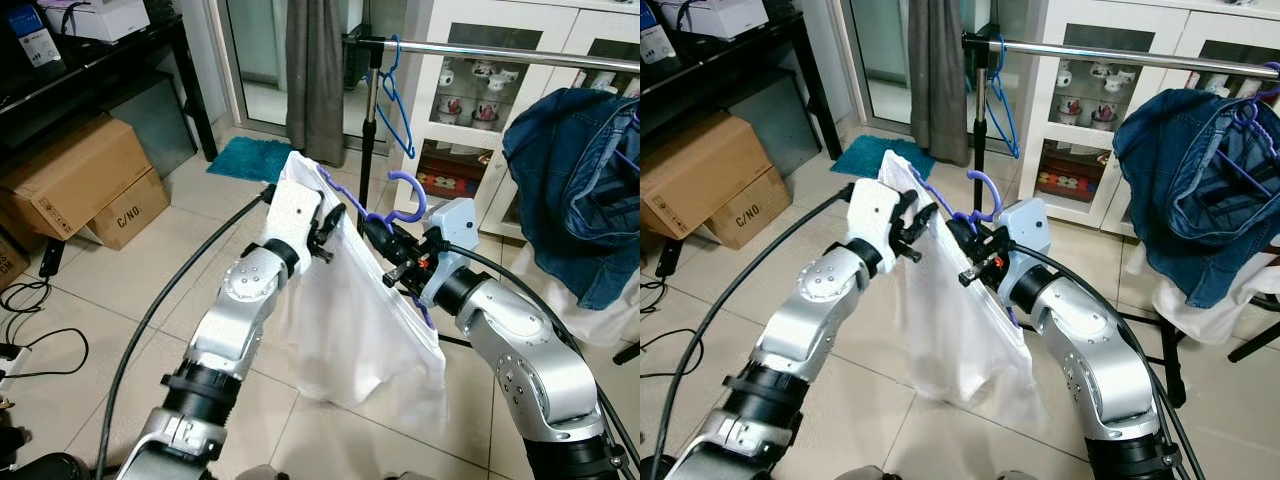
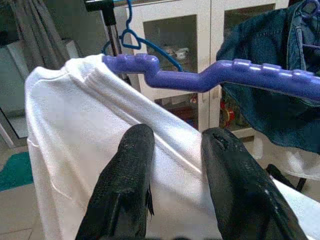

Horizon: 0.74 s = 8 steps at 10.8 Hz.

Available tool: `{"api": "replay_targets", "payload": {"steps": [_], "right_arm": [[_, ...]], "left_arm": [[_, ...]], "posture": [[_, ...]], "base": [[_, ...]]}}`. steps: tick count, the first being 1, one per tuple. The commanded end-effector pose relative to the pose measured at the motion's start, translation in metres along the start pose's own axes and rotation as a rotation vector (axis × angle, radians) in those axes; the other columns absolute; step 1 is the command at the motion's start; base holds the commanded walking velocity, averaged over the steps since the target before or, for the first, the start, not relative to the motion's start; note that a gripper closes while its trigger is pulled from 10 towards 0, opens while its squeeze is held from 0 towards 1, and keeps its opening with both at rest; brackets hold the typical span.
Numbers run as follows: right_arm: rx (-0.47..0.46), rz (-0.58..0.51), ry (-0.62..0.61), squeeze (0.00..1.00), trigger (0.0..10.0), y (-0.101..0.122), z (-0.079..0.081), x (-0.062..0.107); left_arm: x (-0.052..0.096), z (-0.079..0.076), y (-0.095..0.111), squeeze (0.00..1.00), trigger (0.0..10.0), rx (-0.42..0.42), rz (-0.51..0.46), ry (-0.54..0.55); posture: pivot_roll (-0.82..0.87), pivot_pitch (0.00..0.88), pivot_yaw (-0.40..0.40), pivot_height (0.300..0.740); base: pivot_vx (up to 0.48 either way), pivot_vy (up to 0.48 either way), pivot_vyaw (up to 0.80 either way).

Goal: Hang hanger

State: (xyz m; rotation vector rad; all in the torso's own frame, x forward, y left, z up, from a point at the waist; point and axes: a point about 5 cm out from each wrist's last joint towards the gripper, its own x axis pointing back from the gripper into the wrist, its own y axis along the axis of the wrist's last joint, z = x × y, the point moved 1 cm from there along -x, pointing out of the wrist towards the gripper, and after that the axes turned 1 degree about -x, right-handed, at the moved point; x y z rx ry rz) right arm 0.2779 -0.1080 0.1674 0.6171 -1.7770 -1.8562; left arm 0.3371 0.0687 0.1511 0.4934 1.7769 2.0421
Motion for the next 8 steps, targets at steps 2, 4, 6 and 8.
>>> {"api": "replay_targets", "payload": {"steps": [2,4,6,8], "right_arm": [[0.019,-0.074,0.052,0.00,0.0,0.014,0.009,-0.001],[0.021,-0.077,0.060,0.00,0.0,0.014,0.009,-0.001],[0.023,-0.078,0.067,0.00,0.0,0.015,0.010,-0.001],[0.026,-0.078,0.067,0.00,0.0,0.015,0.010,-0.001]], "left_arm": [[-0.003,0.005,-0.002,0.00,10.0,-0.005,0.024,0.026],[-0.004,0.000,0.001,0.00,10.0,0.003,-0.003,-0.033],[-0.004,-0.011,0.000,0.00,10.0,-0.003,0.003,-0.108],[-0.003,-0.004,-0.001,0.00,10.0,-0.020,0.017,-0.029]], "posture": [[-0.11,0.000,0.048,0.740],[-0.11,0.000,0.046,0.740],[-0.11,0.000,0.045,0.740],[-0.11,0.000,0.045,0.740]], "base": [[0.000,0.000,0.00],[0.000,0.000,0.00],[0.000,0.000,0.00],[0.000,0.000,0.00]]}}
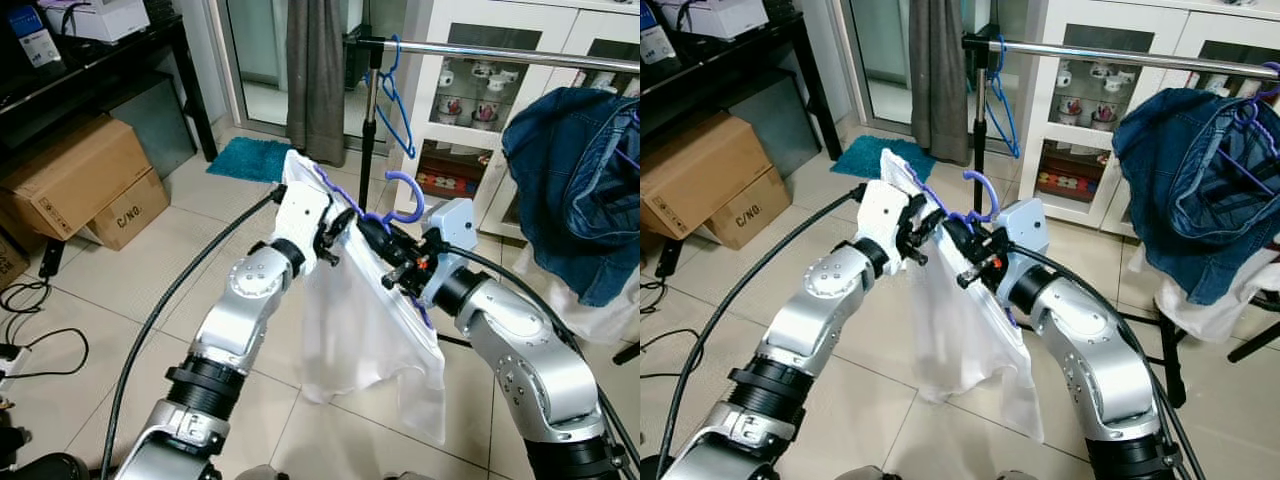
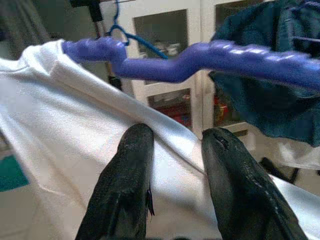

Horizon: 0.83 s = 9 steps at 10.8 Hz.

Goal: Hang hanger

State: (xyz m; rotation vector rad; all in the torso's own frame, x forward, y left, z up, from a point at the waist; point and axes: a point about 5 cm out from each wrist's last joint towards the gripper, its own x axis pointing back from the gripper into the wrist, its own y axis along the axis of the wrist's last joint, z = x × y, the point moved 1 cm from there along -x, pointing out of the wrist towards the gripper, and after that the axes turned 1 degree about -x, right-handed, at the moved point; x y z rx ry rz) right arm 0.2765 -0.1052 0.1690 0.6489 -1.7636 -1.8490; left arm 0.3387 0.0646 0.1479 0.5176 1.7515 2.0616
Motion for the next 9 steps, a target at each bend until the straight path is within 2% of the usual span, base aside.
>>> {"api": "replay_targets", "payload": {"steps": [1,3,6,7,8,9], "right_arm": [[0.026,-0.066,0.043,0.00,0.0,0.013,0.007,-0.001],[0.031,-0.065,0.034,0.00,0.0,0.013,0.005,-0.001],[0.035,-0.065,0.028,0.00,0.0,0.013,0.003,-0.002],[0.037,-0.064,0.024,0.00,0.0,0.013,0.002,-0.001],[0.038,-0.064,0.021,0.00,0.0,0.013,0.001,-0.001],[0.040,-0.064,0.016,0.00,0.0,0.013,0.000,-0.001]], "left_arm": [[0.001,0.012,-0.002,0.00,10.0,-0.018,0.023,0.086],[0.005,0.023,-0.004,0.00,10.0,-0.007,0.038,0.167],[0.007,0.025,-0.008,0.00,10.0,0.011,0.058,0.213],[0.007,0.025,-0.007,0.00,7.4,0.017,0.053,0.214],[0.007,0.026,-0.007,0.00,1.5,0.020,0.050,0.215],[0.007,0.027,-0.006,0.00,0.0,0.023,0.047,0.217]], "posture": [[-0.11,0.000,0.046,0.740],[-0.11,0.000,0.045,0.740],[-0.11,0.000,0.046,0.740],[-0.11,0.000,0.045,0.740],[-0.11,0.000,0.046,0.740],[-0.11,0.000,0.046,0.740]], "base": [[0.000,0.000,0.00],[0.000,0.000,0.00],[0.000,0.000,0.00],[0.000,0.000,0.00],[0.000,0.000,0.00],[0.000,0.000,0.00]]}}
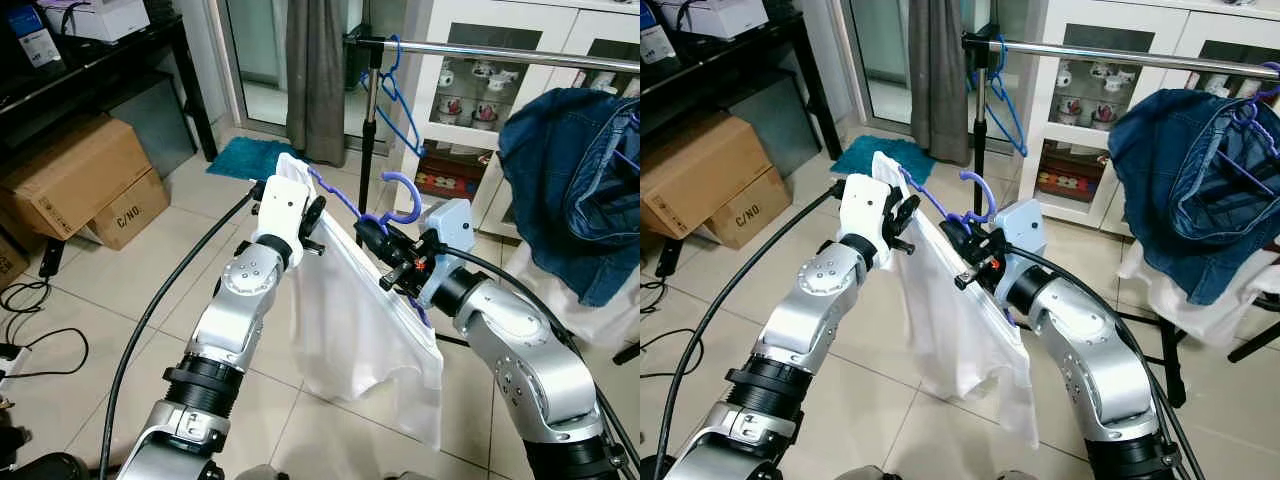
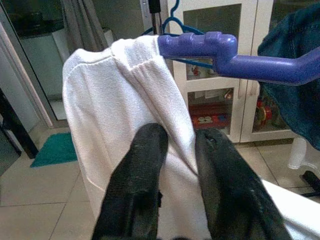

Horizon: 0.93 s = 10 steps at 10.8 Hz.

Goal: Hang hanger

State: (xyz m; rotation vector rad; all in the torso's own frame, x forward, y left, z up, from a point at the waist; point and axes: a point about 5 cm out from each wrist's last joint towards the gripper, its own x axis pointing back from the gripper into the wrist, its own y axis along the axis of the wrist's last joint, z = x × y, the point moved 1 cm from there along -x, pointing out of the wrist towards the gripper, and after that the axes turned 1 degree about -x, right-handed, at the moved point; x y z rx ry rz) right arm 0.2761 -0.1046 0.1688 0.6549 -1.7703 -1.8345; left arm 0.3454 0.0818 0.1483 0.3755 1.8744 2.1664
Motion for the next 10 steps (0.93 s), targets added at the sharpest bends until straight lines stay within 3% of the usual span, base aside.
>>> {"api": "replay_targets", "payload": {"steps": [1,5,10], "right_arm": [[0.031,-0.067,0.006,0.00,0.0,0.0131,-0.0014,-0.0003],[0.033,-0.068,0.000,0.00,0.0,0.0133,-0.0027,0.0005],[0.043,-0.056,-0.006,0.00,0.0,0.0126,-0.0040,0.0008]], "left_arm": [[0.0020,0.0091,-0.0034,0.00,0.0,0.002,0.019,0.041],[0.0021,0.0099,-0.0037,0.00,0.0,0.019,0.015,0.037],[0.0046,0.0145,0.0012,0.00,0.0,0.107,-0.030,0.024]], "posture": [[-0.11,0.000,0.046,0.740],[-0.11,0.000,0.048,0.740],[-0.11,0.000,0.048,0.740]], "base": [[0.000,0.000,0.00],[0.000,0.000,0.00],[0.000,0.000,0.00]]}}
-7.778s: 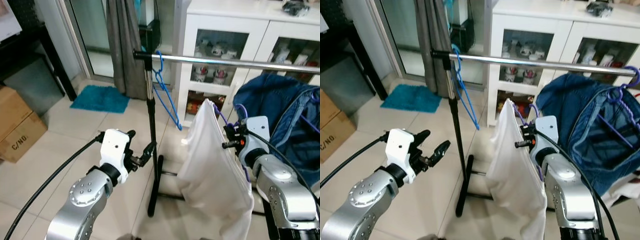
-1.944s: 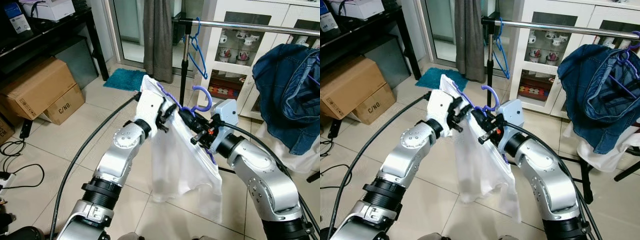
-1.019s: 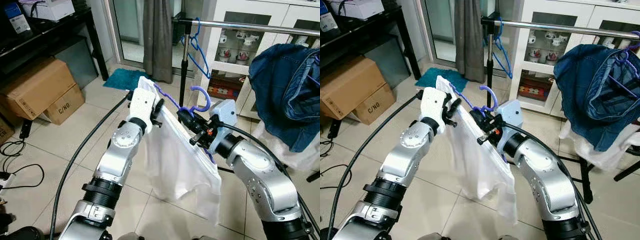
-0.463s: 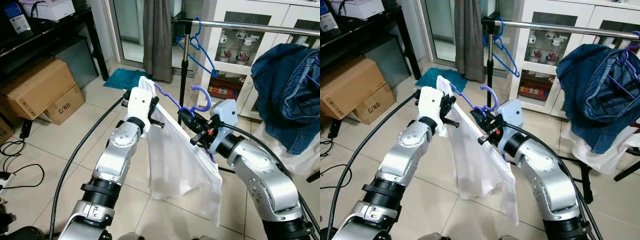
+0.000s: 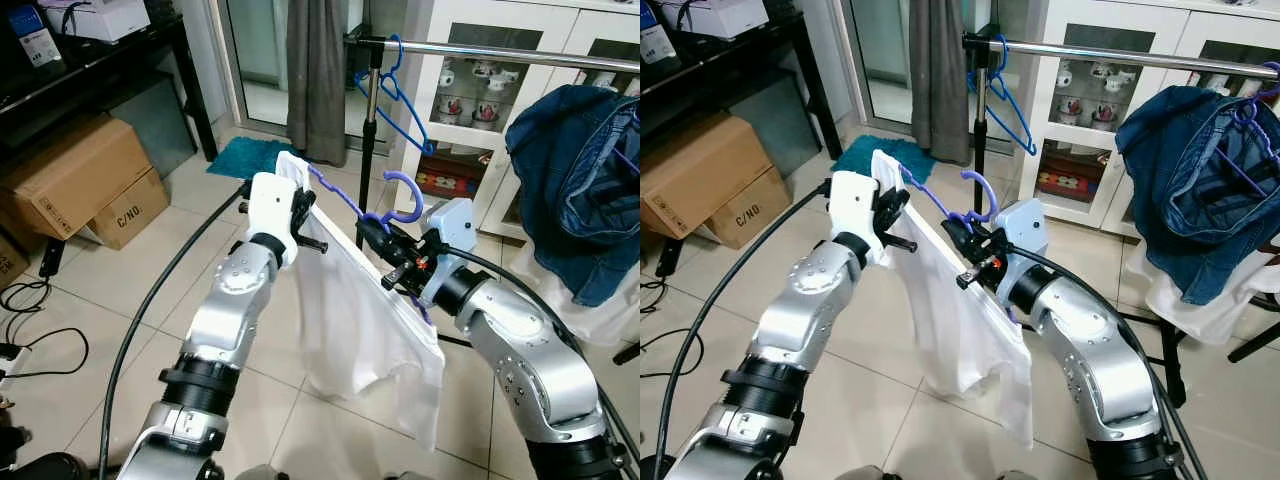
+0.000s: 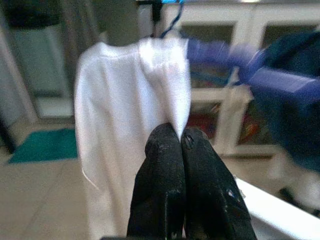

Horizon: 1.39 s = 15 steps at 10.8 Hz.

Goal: Hang hanger

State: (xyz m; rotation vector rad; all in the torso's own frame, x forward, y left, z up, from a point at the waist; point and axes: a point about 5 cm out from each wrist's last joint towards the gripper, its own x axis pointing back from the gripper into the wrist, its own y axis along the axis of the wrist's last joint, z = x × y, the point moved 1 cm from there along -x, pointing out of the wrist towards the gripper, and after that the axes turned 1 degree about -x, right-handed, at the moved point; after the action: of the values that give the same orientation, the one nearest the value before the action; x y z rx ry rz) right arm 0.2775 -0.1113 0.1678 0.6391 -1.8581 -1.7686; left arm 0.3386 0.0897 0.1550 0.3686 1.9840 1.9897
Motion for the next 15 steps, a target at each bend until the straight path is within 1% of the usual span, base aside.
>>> {"api": "replay_targets", "payload": {"steps": [1,2,3,4,5,7,8,9,10,11,12,14,15], "right_arm": [[0.051,0.050,-0.043,0.00,0.0,-0.007,-0.009,0.002],[0.090,0.112,-0.042,0.00,0.0,-0.015,-0.013,0.005],[0.122,0.174,-0.033,0.00,0.0,-0.025,-0.015,0.008],[0.136,0.195,-0.023,0.00,0.0,-0.029,-0.015,0.009],[0.134,0.196,-0.001,0.00,0.0,-0.029,-0.015,0.012],[0.091,0.130,0.111,0.00,0.0,-0.019,-0.010,0.023],[0.046,0.085,0.191,0.00,0.0,-0.012,-0.005,0.031],[0.020,0.078,0.268,0.00,0.0,-0.009,0.000,0.039],[-0.011,0.064,0.297,0.00,0.0,-0.008,0.002,0.042],[-0.052,0.041,0.306,0.00,0.0,-0.005,0.004,0.042],[-0.073,0.031,0.299,0.00,0.0,-0.005,0.005,0.042],[-0.076,0.052,0.271,0.00,0.0,-0.009,0.009,0.038],[-0.067,0.080,0.229,0.00,0.0,-0.014,0.009,0.034]], "left_arm": [[0.005,0.006,0.020,0.00,0.0,-0.001,-0.098,-0.002],[0.011,0.014,0.027,0.00,0.0,0.001,-0.127,0.030],[0.017,0.018,0.034,0.00,0.0,-0.001,-0.148,0.023],[0.019,0.017,0.038,0.00,0.0,-0.004,-0.156,0.004],[0.022,0.026,0.043,0.00,0.0,-0.027,-0.163,0.041],[0.030,0.087,0.053,0.00,0.0,-0.142,-0.125,0.316],[0.034,0.116,0.059,0.00,0.0,-0.235,-0.101,0.397],[0.036,0.137,0.067,0.00,0.0,-0.291,-0.088,0.447],[0.035,0.146,0.068,0.00,0.0,-0.295,-0.070,0.463],[0.032,0.150,0.060,0.00,0.0,-0.297,-0.028,0.458],[0.029,0.148,0.053,0.00,0.0,-0.285,-0.009,0.445],[0.015,0.107,0.046,0.00,0.0,-0.205,-0.070,0.224],[0.010,0.087,0.045,0.00,0.0,-0.180,-0.100,0.123]], "posture": [[-0.11,0.000,0.050,0.740],[-0.11,0.000,0.049,0.740],[-0.11,0.000,0.047,0.740],[-0.11,0.000,0.047,0.740],[-0.10,0.000,0.042,0.740],[-0.10,0.000,0.044,0.740],[-0.10,0.000,0.047,0.740],[-0.10,0.000,0.050,0.740],[-0.10,0.000,0.053,0.740],[-0.10,0.000,0.053,0.740],[-0.10,0.000,0.053,0.740],[-0.10,0.000,0.065,0.740],[-0.10,0.000,0.066,0.740]], "base": [[0.000,0.000,0.00],[0.000,0.000,0.00],[0.000,0.000,0.00],[0.000,0.000,0.00],[0.000,0.000,0.00],[0.000,0.000,0.00],[0.000,0.000,0.00],[0.000,0.000,0.00],[0.000,0.000,0.00],[0.000,0.000,0.00],[0.000,0.000,0.00],[0.000,0.000,0.00],[0.000,0.000,0.00]]}}
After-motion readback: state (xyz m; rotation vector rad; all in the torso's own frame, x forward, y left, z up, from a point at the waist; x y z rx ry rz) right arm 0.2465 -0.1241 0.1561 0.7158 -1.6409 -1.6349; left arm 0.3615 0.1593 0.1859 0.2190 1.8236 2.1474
